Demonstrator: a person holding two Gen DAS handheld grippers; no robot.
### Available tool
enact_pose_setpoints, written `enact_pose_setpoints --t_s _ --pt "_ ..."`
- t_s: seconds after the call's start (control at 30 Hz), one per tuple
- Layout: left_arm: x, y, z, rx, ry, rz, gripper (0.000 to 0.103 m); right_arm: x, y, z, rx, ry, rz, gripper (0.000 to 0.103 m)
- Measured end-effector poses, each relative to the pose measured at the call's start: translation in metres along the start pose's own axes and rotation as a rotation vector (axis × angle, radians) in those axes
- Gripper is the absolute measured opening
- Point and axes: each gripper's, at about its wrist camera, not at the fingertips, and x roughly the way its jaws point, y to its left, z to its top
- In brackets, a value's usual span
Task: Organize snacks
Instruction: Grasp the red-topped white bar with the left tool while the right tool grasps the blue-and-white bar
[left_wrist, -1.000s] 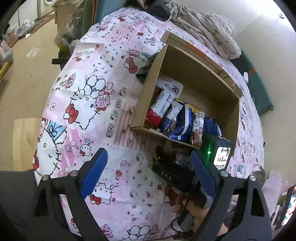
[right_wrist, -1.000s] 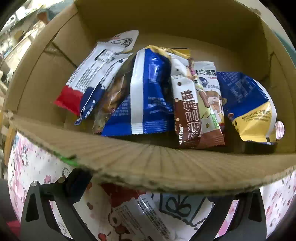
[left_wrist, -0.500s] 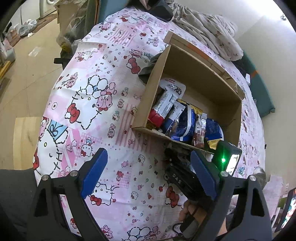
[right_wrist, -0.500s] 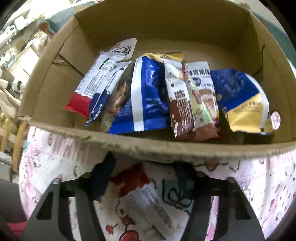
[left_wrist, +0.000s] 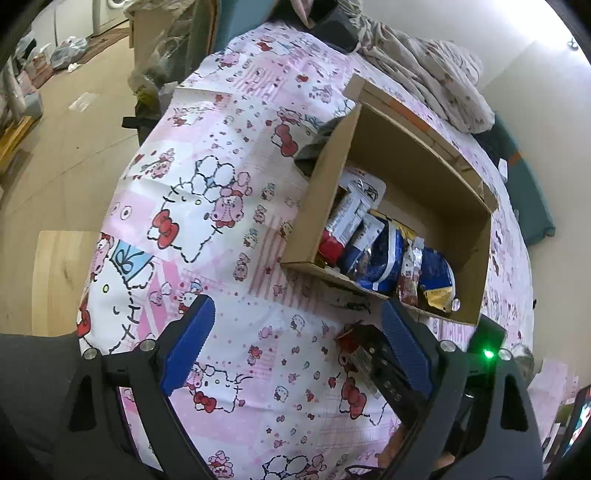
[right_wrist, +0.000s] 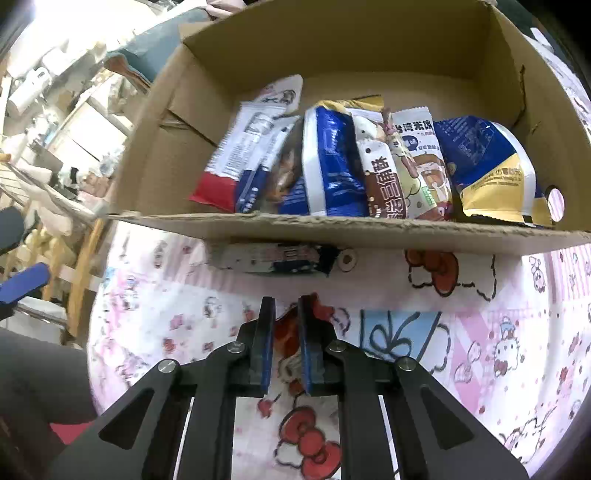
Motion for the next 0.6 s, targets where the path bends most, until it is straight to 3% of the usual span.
enact_pose_setpoints --t_s 0.07,0.1,0.13,0.17,0.33,0.43,0.6 --pt "-0.001 0.002 0.001 -0.011 -0.005 0.000 0.089 0.001 -0.004 0.006 0.039 0.004 -0.021 0.024" --pt "-0.001 0.004 0.002 -0.016 -0.007 0.002 0.089 0.003 -0.005 0.010 0.046 0.004 -0.019 0.051" --pt "-0.001 0.004 0.002 -0.020 -0.008 0.003 0.089 0.006 -0.004 0.015 0.054 -0.001 -0.022 0.090" --pt "-0.001 0.005 0.001 -0.022 -0.007 0.004 0.089 0.008 -0.003 0.018 0.059 -0.015 -0.032 0.101" --pt "0.001 0.006 0.002 -0.029 0.000 0.003 0.089 0.038 0.023 0.033 -0.001 -0.003 -0.140 0.102" --pt "0.002 0.007 0.003 -0.035 -0.003 0.004 0.089 0.057 0.029 0.031 0.054 0.017 -0.191 0.102" --pt "0.001 0.010 0.005 -0.054 -0.005 -0.002 0.089 0.066 0.048 0.026 -0.015 -0.020 -0.287 0.102"
